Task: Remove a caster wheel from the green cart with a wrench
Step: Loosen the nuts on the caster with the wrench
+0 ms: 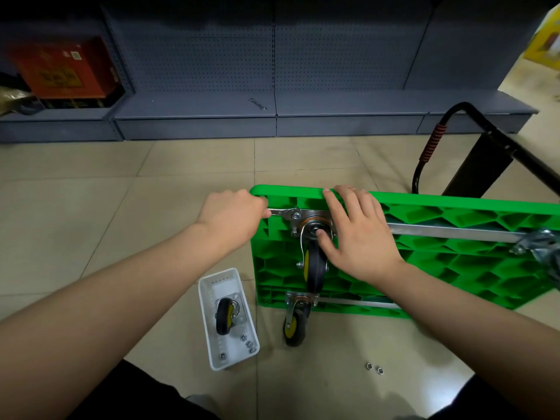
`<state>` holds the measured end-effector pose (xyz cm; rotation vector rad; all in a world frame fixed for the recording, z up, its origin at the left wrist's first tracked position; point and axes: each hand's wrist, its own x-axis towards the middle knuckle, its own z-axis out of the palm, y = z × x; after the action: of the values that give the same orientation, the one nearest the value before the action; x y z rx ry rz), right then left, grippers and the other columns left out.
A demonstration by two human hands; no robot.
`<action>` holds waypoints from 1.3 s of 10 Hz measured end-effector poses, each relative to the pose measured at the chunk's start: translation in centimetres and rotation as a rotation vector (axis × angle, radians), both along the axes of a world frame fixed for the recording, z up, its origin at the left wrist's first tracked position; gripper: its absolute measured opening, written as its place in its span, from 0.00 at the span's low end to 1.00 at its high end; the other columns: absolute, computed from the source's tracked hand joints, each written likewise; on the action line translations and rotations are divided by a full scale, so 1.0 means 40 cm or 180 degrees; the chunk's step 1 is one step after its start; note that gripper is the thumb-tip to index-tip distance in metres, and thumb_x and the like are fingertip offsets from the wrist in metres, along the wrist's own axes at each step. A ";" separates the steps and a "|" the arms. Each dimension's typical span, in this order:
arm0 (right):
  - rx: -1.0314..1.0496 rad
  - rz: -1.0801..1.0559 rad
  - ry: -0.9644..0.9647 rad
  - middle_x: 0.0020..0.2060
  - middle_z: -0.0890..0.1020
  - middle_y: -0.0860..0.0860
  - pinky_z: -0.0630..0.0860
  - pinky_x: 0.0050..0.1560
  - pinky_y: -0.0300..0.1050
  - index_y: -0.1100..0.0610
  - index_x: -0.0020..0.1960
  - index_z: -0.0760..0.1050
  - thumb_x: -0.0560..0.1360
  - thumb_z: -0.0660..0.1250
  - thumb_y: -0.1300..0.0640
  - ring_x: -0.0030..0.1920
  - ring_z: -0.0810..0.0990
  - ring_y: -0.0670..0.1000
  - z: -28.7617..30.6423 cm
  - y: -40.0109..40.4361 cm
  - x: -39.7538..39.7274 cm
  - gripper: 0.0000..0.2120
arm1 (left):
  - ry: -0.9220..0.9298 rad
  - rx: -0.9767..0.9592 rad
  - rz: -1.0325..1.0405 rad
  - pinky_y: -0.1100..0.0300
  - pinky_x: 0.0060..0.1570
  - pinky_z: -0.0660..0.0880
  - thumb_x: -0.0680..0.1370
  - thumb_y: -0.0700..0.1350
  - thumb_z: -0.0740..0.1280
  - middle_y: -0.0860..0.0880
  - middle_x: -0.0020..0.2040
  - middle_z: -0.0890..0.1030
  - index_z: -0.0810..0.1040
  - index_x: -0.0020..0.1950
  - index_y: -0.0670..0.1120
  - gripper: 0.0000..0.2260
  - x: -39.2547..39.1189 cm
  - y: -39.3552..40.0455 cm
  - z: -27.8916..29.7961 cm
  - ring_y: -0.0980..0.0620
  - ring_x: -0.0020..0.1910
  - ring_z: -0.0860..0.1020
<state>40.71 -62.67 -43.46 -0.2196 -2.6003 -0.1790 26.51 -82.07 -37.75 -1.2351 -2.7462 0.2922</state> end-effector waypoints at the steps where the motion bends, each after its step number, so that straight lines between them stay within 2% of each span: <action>1: -0.0012 -0.0002 -0.0010 0.69 0.72 0.60 0.63 0.72 0.58 0.61 0.75 0.68 0.77 0.62 0.44 0.67 0.69 0.63 0.001 0.000 -0.001 0.32 | -0.0320 0.0063 0.0182 0.52 0.41 0.69 0.87 0.53 0.54 0.42 0.52 0.80 0.74 0.59 0.48 0.13 0.015 0.002 -0.040 0.38 0.52 0.81; 2: -0.0013 -0.0018 -0.0008 0.69 0.72 0.60 0.64 0.72 0.58 0.62 0.75 0.68 0.77 0.62 0.43 0.67 0.69 0.63 0.000 -0.002 -0.001 0.32 | -0.0940 0.0315 0.0367 0.53 0.39 0.70 0.87 0.50 0.54 0.45 0.41 0.75 0.73 0.60 0.47 0.12 0.031 0.011 -0.111 0.41 0.42 0.77; 3: -0.0021 -0.0014 0.0021 0.68 0.72 0.60 0.64 0.72 0.59 0.62 0.74 0.68 0.76 0.63 0.44 0.67 0.70 0.63 0.002 -0.003 -0.001 0.32 | -0.2110 0.1123 0.0514 0.55 0.35 0.72 0.87 0.50 0.53 0.43 0.40 0.79 0.72 0.51 0.44 0.13 0.060 0.031 -0.183 0.43 0.38 0.79; 4: -0.0012 -0.0003 0.0022 0.68 0.73 0.60 0.64 0.72 0.58 0.62 0.74 0.68 0.76 0.63 0.44 0.67 0.70 0.63 0.002 -0.002 -0.001 0.32 | -0.3456 0.1903 0.0833 0.58 0.35 0.71 0.87 0.49 0.53 0.45 0.37 0.80 0.71 0.48 0.45 0.14 0.092 0.050 -0.202 0.46 0.34 0.80; 5: -0.0004 0.0003 0.0022 0.68 0.72 0.60 0.64 0.71 0.58 0.62 0.74 0.68 0.76 0.63 0.44 0.66 0.70 0.63 0.001 0.001 0.000 0.32 | -0.4559 0.2204 0.0927 0.56 0.36 0.70 0.87 0.49 0.52 0.47 0.33 0.75 0.71 0.48 0.45 0.14 0.101 0.046 -0.186 0.48 0.30 0.77; 6: -0.0006 0.0026 0.0059 0.68 0.73 0.60 0.64 0.71 0.58 0.62 0.74 0.69 0.76 0.63 0.44 0.66 0.70 0.64 -0.001 0.001 -0.001 0.32 | -0.5063 0.2198 0.0790 0.59 0.32 0.71 0.87 0.49 0.52 0.50 0.29 0.70 0.70 0.47 0.45 0.14 0.083 0.032 -0.146 0.52 0.26 0.68; 7: -0.0015 0.0028 0.0081 0.68 0.73 0.60 0.64 0.71 0.58 0.62 0.74 0.69 0.76 0.63 0.44 0.66 0.71 0.64 0.000 0.000 -0.003 0.32 | -0.4715 0.1760 0.0528 0.61 0.29 0.68 0.87 0.49 0.54 0.51 0.30 0.67 0.71 0.46 0.46 0.14 0.054 0.014 -0.091 0.54 0.25 0.64; 8: -0.0006 0.0011 0.0058 0.68 0.73 0.60 0.63 0.72 0.58 0.62 0.74 0.69 0.76 0.63 0.44 0.66 0.70 0.64 -0.001 -0.001 -0.003 0.32 | -0.3060 0.1001 0.0129 0.62 0.30 0.66 0.86 0.50 0.56 0.52 0.32 0.71 0.75 0.46 0.48 0.14 0.012 -0.003 -0.048 0.55 0.27 0.68; 9: 0.0003 0.0012 0.0044 0.68 0.72 0.60 0.63 0.72 0.58 0.62 0.74 0.68 0.76 0.63 0.44 0.67 0.70 0.63 -0.002 0.000 -0.001 0.32 | -0.1725 0.0369 -0.0053 0.57 0.44 0.74 0.85 0.55 0.57 0.51 0.37 0.76 0.77 0.46 0.50 0.15 -0.021 -0.015 -0.025 0.49 0.40 0.76; 10: 0.0017 -0.0001 0.0031 0.68 0.73 0.60 0.63 0.72 0.58 0.62 0.74 0.68 0.76 0.63 0.44 0.67 0.70 0.63 0.000 -0.001 -0.001 0.32 | -0.1316 0.0093 0.0141 0.53 0.45 0.75 0.85 0.58 0.55 0.51 0.38 0.74 0.73 0.44 0.53 0.15 -0.029 -0.024 -0.019 0.44 0.45 0.76; 11: 0.0016 -0.0004 0.0034 0.68 0.73 0.60 0.63 0.72 0.58 0.62 0.74 0.68 0.76 0.63 0.44 0.67 0.70 0.64 0.000 -0.002 -0.001 0.32 | -0.1077 -0.0055 0.0131 0.54 0.43 0.71 0.85 0.58 0.53 0.51 0.40 0.73 0.72 0.46 0.54 0.14 -0.023 -0.021 -0.020 0.44 0.44 0.75; 12: 0.0018 0.0002 0.0022 0.68 0.73 0.60 0.63 0.72 0.58 0.62 0.74 0.68 0.76 0.63 0.44 0.67 0.70 0.64 -0.001 -0.001 -0.001 0.32 | -0.0740 -0.0094 0.0102 0.54 0.43 0.71 0.86 0.57 0.53 0.47 0.47 0.76 0.75 0.55 0.53 0.14 -0.018 -0.021 -0.024 0.40 0.48 0.78; 13: 0.0017 -0.0001 0.0021 0.68 0.73 0.60 0.63 0.72 0.58 0.62 0.74 0.68 0.76 0.62 0.44 0.67 0.69 0.64 0.000 -0.001 -0.002 0.32 | -0.0273 -0.0079 -0.0019 0.52 0.42 0.71 0.86 0.56 0.53 0.43 0.54 0.80 0.74 0.60 0.50 0.15 -0.011 -0.021 -0.037 0.38 0.51 0.81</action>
<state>40.63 -62.70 -43.46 -0.2185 -2.5929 -0.1852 26.06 -82.89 -39.25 -1.2911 -2.8183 0.2800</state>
